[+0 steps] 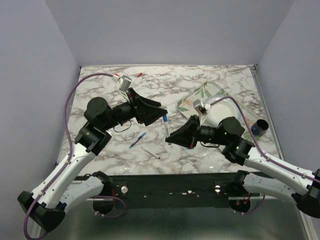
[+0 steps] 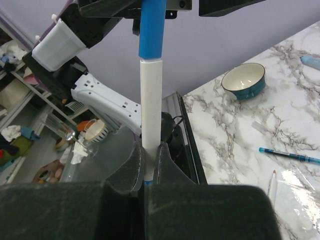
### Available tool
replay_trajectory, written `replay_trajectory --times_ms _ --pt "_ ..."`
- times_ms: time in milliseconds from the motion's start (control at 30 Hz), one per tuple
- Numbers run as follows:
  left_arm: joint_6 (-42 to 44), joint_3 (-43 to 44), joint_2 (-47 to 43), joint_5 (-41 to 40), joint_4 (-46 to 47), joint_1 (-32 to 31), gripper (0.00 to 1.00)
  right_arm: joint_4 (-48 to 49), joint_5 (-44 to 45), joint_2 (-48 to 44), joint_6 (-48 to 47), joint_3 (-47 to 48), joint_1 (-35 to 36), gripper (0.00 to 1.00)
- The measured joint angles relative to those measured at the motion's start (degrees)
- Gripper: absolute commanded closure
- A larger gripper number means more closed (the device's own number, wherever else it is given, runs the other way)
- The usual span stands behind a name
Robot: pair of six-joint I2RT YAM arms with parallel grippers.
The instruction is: Insert the pens into the pen caps
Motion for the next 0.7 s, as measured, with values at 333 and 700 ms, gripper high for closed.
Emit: replay_trajectory --times_ms 333,700 --pt "-1.05 -1.51 0.74 4.96 5.42 0.0 0.32 0.68 -1.11 0.39 0.85 -0.15 0.0 0.99" --pt "-2.51 -3.37 1.36 8.59 9.88 0.0 0.48 1.9 -1.77 2.56 1.77 -0.15 0.0 0.99"
